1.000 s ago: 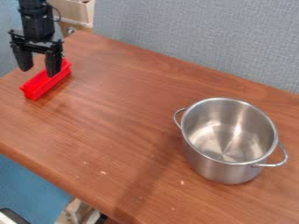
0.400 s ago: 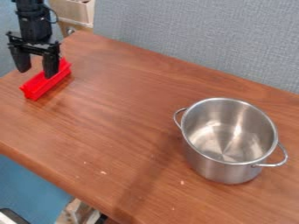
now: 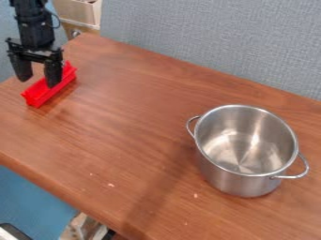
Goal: Put the red object in the metal pot
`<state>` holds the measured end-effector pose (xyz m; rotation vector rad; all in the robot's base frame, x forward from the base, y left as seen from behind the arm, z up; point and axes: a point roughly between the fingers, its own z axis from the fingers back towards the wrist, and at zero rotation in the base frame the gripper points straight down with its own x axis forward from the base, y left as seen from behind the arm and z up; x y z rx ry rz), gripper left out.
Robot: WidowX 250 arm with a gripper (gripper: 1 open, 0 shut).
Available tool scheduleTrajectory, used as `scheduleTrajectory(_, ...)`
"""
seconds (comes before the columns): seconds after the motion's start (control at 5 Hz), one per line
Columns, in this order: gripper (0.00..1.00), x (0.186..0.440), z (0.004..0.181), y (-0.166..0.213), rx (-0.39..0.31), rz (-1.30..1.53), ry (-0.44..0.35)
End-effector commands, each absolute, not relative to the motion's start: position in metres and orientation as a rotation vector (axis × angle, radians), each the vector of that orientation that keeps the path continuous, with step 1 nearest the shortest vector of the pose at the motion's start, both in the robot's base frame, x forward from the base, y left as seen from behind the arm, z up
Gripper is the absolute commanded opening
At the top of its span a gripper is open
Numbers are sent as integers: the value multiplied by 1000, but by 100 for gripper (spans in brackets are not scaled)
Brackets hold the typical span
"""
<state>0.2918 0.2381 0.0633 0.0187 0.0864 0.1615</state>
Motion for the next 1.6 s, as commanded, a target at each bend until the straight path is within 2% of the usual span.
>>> scheduleTrajectory(0.0, 100, 294, 97, 246, 75, 181, 3)
scheduleTrajectory(1.4, 100, 302, 82, 255, 94, 213, -13)
